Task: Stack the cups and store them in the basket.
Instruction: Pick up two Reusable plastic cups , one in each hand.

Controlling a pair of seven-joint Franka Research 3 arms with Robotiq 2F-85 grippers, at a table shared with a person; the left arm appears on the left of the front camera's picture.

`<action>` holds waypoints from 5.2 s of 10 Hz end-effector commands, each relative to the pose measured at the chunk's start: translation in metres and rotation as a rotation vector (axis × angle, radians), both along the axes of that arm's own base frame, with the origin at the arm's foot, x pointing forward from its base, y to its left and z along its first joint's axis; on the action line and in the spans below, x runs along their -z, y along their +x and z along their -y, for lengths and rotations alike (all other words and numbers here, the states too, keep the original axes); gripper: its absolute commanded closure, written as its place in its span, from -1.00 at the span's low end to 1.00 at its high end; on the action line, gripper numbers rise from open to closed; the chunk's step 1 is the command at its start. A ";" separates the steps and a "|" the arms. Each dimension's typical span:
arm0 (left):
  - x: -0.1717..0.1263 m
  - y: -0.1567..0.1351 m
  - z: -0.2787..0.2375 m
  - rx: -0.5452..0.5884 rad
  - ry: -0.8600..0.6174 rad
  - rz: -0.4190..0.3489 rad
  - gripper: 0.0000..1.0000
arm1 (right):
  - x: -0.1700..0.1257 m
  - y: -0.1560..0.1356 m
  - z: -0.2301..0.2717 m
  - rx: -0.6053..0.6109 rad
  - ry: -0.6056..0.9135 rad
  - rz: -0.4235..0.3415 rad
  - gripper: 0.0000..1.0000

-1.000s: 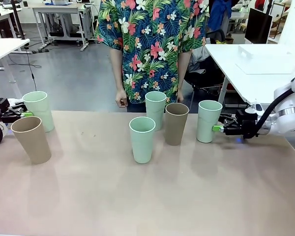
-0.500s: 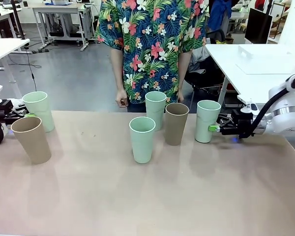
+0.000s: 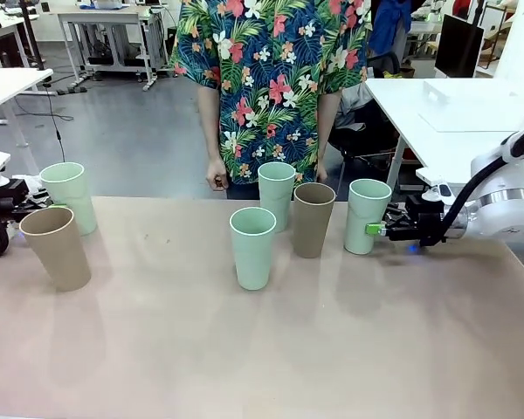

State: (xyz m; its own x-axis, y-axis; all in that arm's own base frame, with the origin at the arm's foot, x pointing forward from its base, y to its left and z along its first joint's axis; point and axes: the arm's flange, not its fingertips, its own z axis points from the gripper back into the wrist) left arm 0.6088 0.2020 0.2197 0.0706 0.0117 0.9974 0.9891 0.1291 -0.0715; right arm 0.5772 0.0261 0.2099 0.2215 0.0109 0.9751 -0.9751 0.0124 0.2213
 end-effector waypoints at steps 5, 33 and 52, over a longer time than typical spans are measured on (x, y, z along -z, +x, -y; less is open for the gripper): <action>0.000 -0.011 0.013 -0.005 0.004 0.024 -1.00 | -0.004 -0.002 -0.017 -0.039 -0.006 0.015 -1.00; -0.090 -0.005 0.004 -0.070 -0.005 0.060 -0.74 | -0.098 -0.016 -0.003 0.141 0.016 0.152 -0.70; -0.158 -0.262 0.156 0.061 -0.075 0.123 -0.74 | -0.142 -0.216 0.061 0.134 -0.002 0.206 -0.70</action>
